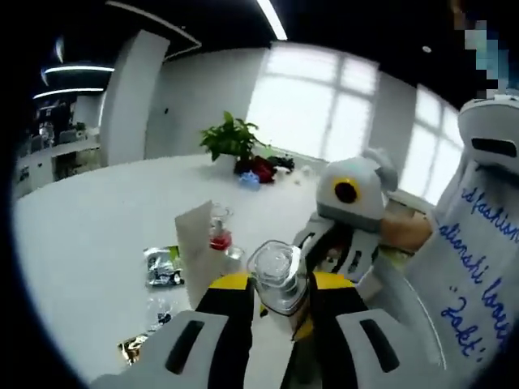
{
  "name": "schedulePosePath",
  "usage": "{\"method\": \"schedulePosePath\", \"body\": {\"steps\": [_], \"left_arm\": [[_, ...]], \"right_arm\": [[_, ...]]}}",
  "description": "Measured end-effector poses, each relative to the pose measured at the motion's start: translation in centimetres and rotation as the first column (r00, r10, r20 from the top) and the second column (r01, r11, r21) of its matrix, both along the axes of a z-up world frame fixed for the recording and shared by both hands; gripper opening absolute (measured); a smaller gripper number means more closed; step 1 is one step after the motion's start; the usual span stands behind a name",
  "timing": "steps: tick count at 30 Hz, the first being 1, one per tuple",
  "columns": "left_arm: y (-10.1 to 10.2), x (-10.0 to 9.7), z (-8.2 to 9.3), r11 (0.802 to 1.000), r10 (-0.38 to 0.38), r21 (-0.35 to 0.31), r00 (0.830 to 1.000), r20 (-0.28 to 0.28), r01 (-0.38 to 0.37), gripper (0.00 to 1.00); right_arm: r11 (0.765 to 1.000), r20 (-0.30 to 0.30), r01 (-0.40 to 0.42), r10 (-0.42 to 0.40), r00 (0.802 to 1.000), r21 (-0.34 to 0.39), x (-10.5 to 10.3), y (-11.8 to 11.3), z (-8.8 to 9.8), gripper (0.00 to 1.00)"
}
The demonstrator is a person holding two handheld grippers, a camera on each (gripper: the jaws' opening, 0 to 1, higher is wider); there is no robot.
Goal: Arrange the skincare products in the storage area until every visible bottle or jar stands upright without overlapping.
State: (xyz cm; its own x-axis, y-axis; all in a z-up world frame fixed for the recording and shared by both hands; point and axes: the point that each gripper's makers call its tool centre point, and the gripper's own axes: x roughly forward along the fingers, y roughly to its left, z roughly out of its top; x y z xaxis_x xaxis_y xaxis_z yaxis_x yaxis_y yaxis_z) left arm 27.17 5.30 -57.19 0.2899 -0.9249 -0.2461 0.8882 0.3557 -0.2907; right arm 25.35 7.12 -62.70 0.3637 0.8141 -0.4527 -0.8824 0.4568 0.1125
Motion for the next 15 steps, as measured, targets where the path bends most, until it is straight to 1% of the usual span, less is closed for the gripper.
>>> {"method": "schedulePosePath", "body": {"steps": [1,3,5,6,7,8,9,10,12,14,15], "left_arm": [[0.1,0.3,0.2,0.999,0.037,-0.022,0.999,-0.022,-0.037,0.24],[0.2,0.8,0.7,0.994,0.087,-0.056,0.996,-0.033,-0.089,0.24],[0.3,1.2,0.9,0.987,0.137,-0.075,0.989,-0.052,-0.141,0.24],[0.4,1.3,0.9,0.982,0.164,-0.084,0.984,-0.064,-0.169,0.24],[0.4,1.4,1.0,0.976,0.189,-0.097,0.98,-0.062,-0.194,0.26],[0.4,1.5,0.8,0.967,0.226,-0.102,0.971,-0.078,-0.233,0.28],[0.3,1.3,0.6,0.97,0.219,-0.092,0.973,-0.068,-0.225,0.29],[0.5,1.6,0.2,0.96,0.264,-0.077,0.961,-0.078,-0.27,0.29],[0.4,1.6,-0.1,0.952,0.294,-0.067,0.953,-0.073,-0.299,0.3],[0.7,2.1,0.0,0.929,0.353,-0.082,0.931,-0.094,-0.36,0.3],[0.6,2.0,0.1,0.926,0.357,-0.095,0.929,-0.1,-0.366,0.3]], "right_arm": [[1.0,0.002,0.012,-0.012,1.0,-0.002,0.1,-0.1,-0.1,0.2],[0.999,-0.003,0.034,-0.034,0.999,0.001,0.2,-0.2,-0.2,0.2],[0.999,0.014,0.051,-0.051,0.999,-0.018,0.4,-0.5,-0.4,0.2],[0.998,0.025,0.061,-0.06,0.998,-0.032,0.6,-0.6,-0.6,0.2],[0.997,0.034,0.072,-0.07,0.997,-0.034,0.7,-0.7,-0.6,0.2],[0.997,0.035,0.076,-0.074,0.997,-0.034,0.8,-0.7,-0.6,0.2],[0.996,0.039,0.085,-0.084,0.996,-0.033,0.9,-0.8,-0.5,0.2],[0.994,0.055,0.101,-0.098,0.994,-0.041,1.2,-0.9,-0.5,0.2],[0.99,0.078,0.125,-0.12,0.99,-0.061,1.6,-1.0,-0.5,0.2],[0.987,0.092,0.138,-0.131,0.987,-0.078,1.7,-1.1,-0.6,0.2],[0.987,0.094,0.138,-0.13,0.987,-0.08,1.6,-0.9,-0.8,0.2]]}}
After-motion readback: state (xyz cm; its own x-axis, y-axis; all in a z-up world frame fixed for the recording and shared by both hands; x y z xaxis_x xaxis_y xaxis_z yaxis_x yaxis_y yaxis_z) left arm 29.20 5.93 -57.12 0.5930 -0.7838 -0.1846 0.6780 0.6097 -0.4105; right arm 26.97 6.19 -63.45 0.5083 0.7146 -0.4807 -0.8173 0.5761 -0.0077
